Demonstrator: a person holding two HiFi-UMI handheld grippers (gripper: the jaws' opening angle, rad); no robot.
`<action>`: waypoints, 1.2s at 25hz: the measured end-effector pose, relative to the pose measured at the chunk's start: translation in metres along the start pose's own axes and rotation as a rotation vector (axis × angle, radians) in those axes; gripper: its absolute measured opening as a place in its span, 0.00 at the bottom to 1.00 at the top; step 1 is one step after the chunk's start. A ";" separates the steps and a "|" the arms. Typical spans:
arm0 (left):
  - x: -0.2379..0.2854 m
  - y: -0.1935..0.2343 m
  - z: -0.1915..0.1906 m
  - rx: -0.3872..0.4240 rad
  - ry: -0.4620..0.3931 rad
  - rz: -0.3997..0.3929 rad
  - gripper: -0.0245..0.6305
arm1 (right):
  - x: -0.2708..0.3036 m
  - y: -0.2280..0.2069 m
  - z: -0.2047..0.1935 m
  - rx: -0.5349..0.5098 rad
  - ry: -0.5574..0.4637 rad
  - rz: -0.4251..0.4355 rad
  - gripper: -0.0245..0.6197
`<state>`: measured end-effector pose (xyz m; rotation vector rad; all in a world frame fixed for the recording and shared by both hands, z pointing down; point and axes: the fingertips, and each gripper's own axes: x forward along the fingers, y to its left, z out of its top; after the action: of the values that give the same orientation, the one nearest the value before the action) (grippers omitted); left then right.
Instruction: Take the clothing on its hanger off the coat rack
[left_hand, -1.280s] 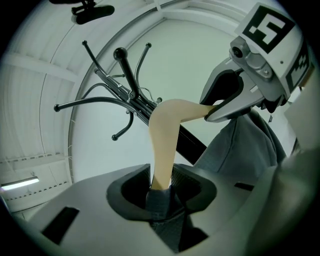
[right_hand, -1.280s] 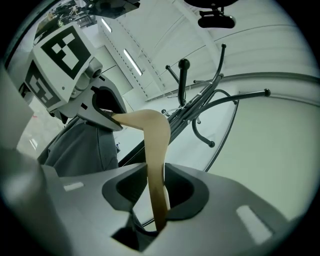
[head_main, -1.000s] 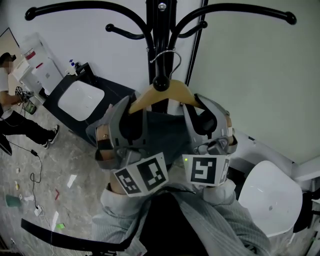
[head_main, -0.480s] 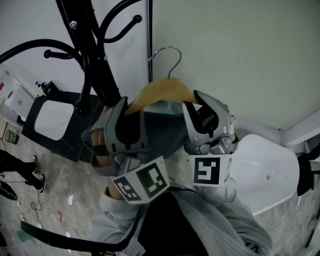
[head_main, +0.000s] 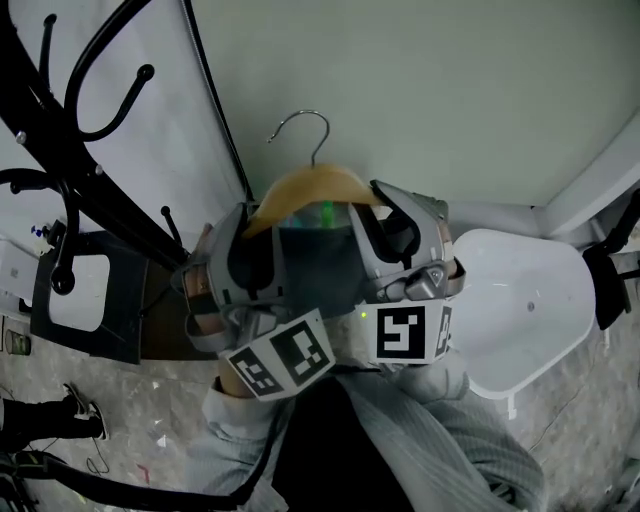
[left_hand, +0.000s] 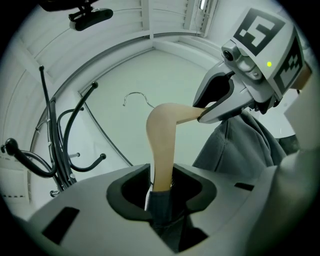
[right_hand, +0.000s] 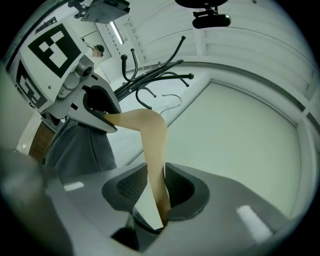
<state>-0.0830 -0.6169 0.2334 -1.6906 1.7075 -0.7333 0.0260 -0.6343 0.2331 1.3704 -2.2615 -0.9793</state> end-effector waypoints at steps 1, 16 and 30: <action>0.003 -0.005 0.004 0.003 -0.007 -0.006 0.23 | -0.001 -0.004 -0.005 0.002 0.011 -0.007 0.20; 0.023 -0.028 0.012 -0.003 -0.026 -0.036 0.23 | 0.000 -0.013 -0.034 0.006 0.062 -0.017 0.20; 0.015 -0.016 0.003 0.005 -0.004 -0.019 0.23 | 0.003 0.000 -0.024 0.012 0.054 0.010 0.20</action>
<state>-0.0701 -0.6322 0.2429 -1.7065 1.6878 -0.7424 0.0388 -0.6469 0.2499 1.3729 -2.2363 -0.9156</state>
